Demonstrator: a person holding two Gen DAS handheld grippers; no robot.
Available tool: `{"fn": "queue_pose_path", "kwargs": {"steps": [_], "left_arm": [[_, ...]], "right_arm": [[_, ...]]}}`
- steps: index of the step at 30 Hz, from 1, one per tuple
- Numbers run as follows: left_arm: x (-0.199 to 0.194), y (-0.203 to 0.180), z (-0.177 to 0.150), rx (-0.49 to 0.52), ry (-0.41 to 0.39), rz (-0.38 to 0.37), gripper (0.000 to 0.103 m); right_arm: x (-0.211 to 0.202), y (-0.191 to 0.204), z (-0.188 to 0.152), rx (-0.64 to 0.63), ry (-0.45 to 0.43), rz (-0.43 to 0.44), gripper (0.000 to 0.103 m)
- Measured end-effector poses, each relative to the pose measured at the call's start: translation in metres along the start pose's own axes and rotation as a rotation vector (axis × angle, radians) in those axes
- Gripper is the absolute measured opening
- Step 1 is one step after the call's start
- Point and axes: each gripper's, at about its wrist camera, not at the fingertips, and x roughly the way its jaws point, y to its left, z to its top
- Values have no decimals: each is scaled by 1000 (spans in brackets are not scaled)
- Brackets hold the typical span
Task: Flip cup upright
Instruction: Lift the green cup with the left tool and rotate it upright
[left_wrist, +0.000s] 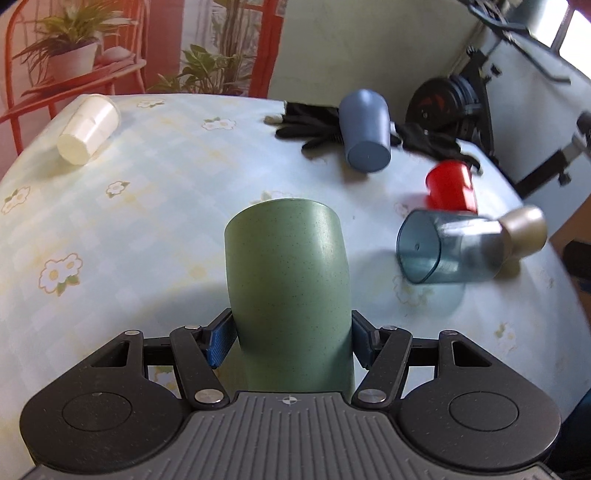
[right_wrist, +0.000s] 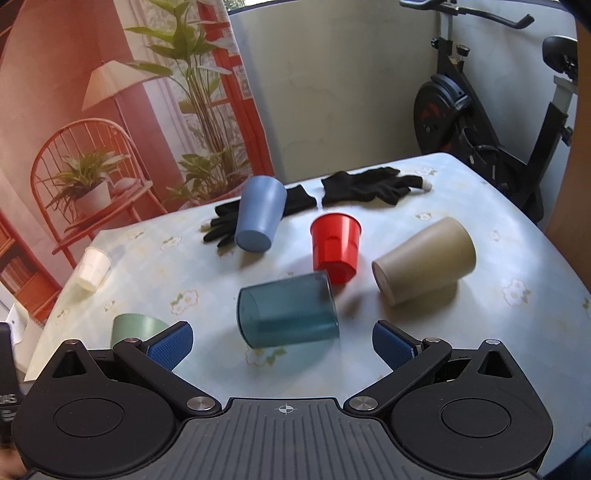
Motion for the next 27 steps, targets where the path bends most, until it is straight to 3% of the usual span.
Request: {"fn": "queue_pose_path", "kwargs": {"steps": [8, 14, 18, 22, 27], "left_arm": [[-1, -9, -3, 89, -2, 40, 67], [-43, 2, 0, 106, -71, -34, 69], [-81, 29, 2, 49, -159, -75, 73], [-114, 65, 9, -14, -237, 5, 73], [-148, 110, 19, -39, -297, 137, 75]], "right_arm": [[-1, 1, 1, -15, 19, -5, 103], [1, 7, 5, -37, 44, 60, 103], [7, 20, 7, -89, 51, 68, 103], [24, 40, 9, -134, 106, 106, 103], [52, 75, 9, -161, 222, 232, 103]]}}
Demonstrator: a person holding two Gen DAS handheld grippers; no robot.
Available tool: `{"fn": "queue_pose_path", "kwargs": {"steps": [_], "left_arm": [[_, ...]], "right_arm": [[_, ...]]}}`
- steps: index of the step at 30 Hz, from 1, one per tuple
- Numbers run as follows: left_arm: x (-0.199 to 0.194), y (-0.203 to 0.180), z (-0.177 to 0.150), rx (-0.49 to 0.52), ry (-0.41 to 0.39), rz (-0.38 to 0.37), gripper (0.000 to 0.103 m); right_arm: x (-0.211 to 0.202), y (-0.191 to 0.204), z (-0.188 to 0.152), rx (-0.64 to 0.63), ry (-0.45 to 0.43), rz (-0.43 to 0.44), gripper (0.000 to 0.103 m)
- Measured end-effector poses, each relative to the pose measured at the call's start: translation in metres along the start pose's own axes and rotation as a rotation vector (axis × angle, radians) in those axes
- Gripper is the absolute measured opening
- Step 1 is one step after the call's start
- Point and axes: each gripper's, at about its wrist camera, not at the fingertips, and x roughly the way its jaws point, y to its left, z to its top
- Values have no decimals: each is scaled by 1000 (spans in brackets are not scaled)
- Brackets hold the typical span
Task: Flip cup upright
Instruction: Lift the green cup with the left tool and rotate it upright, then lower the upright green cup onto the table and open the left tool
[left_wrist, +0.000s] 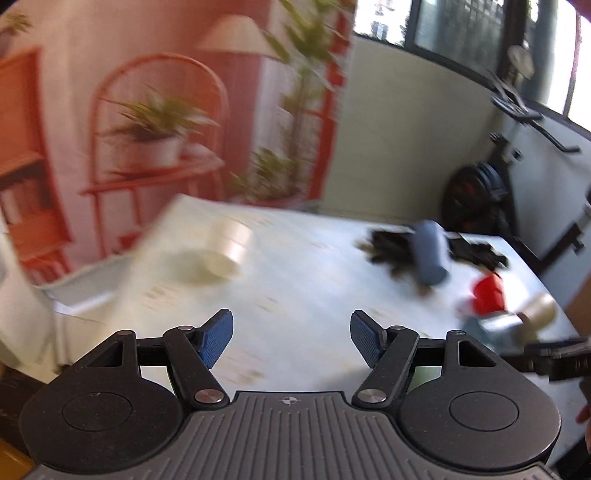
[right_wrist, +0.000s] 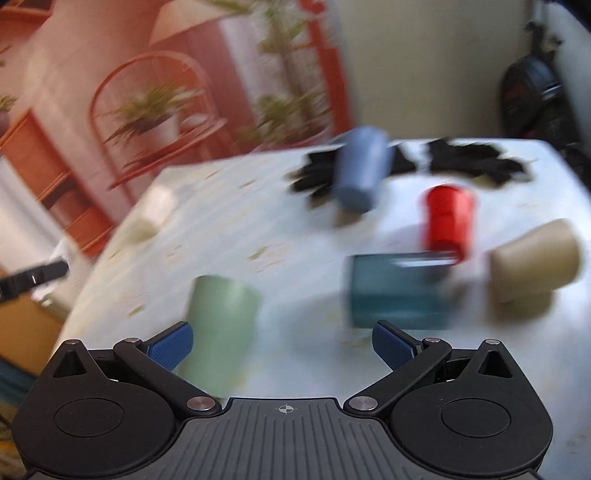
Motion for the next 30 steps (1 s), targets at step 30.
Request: {"fn": "queue_pose_path", "kwargs": {"steps": [30], "left_arm": [[-11, 69, -35, -222, 15, 60, 80]], "right_arm": [[74, 56, -12, -14, 111, 63, 65]]}}
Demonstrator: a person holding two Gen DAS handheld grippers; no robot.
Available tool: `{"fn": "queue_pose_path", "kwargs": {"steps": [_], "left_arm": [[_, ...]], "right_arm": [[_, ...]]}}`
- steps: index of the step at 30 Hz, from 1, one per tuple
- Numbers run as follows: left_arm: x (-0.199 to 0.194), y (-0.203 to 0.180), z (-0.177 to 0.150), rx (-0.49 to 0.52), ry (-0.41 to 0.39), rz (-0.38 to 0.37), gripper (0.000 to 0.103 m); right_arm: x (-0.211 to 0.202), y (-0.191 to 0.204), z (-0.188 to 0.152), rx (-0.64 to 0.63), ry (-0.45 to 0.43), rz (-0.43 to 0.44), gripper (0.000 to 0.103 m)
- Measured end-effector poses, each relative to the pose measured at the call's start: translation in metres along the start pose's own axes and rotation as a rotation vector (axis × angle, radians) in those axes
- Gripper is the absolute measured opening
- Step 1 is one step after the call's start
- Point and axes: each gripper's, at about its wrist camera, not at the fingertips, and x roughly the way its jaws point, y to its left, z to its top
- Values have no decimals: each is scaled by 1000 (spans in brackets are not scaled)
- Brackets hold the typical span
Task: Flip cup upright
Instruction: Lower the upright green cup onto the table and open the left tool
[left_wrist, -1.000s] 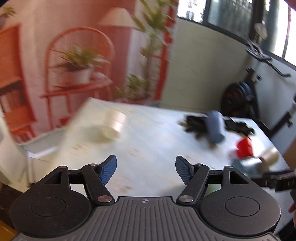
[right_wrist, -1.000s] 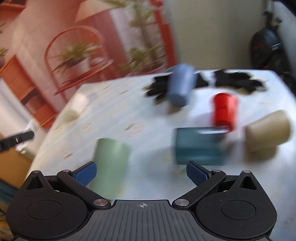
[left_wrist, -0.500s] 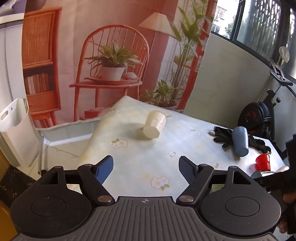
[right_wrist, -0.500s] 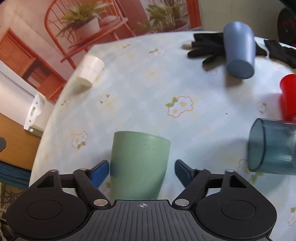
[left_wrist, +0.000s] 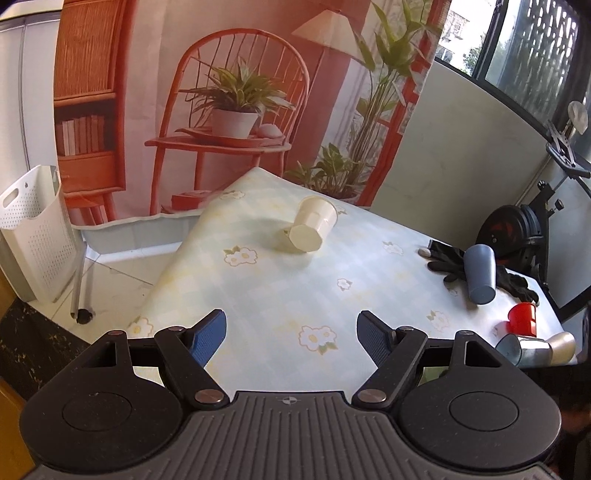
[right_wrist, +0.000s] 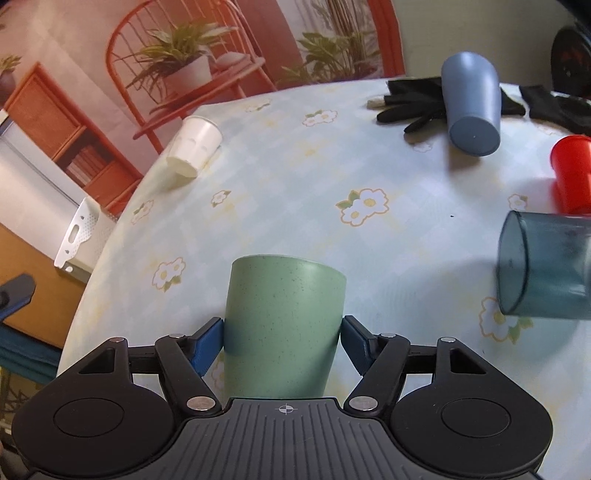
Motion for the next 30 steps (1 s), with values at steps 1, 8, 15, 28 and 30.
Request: {"fn": "queue_pose_path", "kwargs": {"steps": [1, 8, 15, 28, 30], "left_arm": [[-1, -1, -1, -3, -2, -2, 80], [-5, -13, -7, 18, 8, -16, 80], [-6, -21, -8, 27, 5, -33, 80], [-10, -28, -8, 53, 5, -37, 80], [-9, -29, -9, 55, 9, -35, 80]], "right_arm": [[-6, 2, -5, -12, -18, 4, 65], [-45, 4, -25, -107, -139, -48, 65], [-56, -11, -23, -161, -289, -178, 64], [-29, -14, -21, -299, -407, -239, 64], [-25, -14, -24, -300, -386, -245, 65]]}}
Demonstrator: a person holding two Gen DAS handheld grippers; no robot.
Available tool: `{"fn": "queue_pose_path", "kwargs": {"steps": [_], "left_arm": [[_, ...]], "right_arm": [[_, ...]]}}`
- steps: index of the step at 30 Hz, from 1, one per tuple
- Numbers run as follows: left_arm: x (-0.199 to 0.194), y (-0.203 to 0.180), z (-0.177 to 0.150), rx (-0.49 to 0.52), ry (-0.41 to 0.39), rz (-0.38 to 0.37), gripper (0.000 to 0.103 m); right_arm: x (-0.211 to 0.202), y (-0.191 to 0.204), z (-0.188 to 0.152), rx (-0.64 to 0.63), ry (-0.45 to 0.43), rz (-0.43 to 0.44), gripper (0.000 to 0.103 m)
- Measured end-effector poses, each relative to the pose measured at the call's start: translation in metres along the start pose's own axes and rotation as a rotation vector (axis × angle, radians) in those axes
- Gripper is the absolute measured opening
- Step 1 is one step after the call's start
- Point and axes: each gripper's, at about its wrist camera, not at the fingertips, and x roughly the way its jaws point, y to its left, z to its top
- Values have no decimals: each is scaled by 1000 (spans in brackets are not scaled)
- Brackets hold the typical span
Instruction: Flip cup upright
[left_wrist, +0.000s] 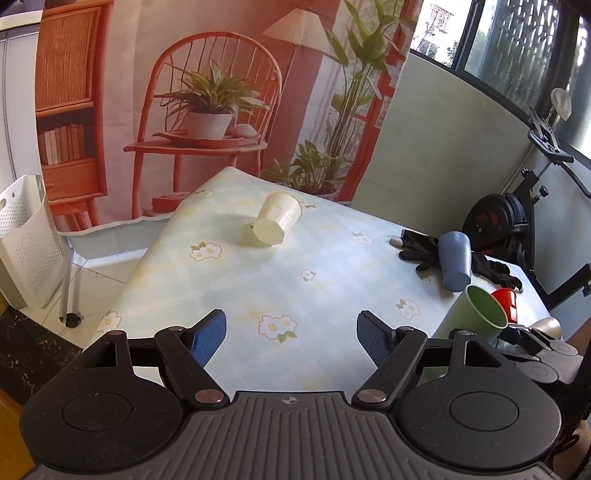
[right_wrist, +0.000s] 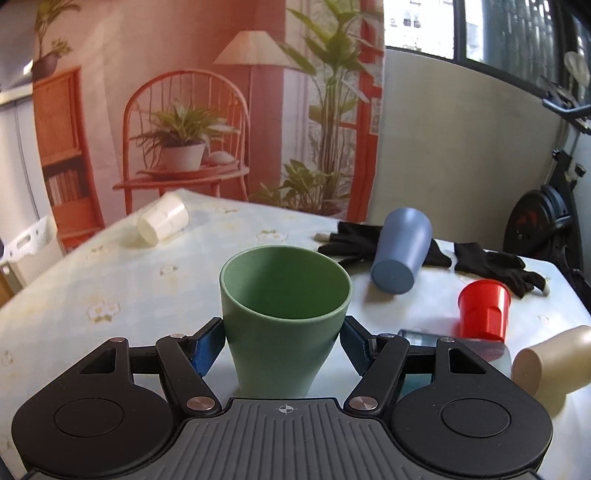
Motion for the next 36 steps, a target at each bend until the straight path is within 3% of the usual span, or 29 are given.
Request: {"fn": "queue_pose_path", "kwargs": {"steps": [24, 30, 36], "left_arm": [[-3, -5, 1, 15, 11, 2, 80], [-6, -9, 6, 40, 9, 16, 82], [-15, -23, 23, 128, -34, 39, 88]], "right_arm": [[-11, 0, 6, 53, 70, 20, 66], [-24, -8, 15, 125, 114, 8, 82], [-53, -18, 28, 178, 142, -3, 101]]}}
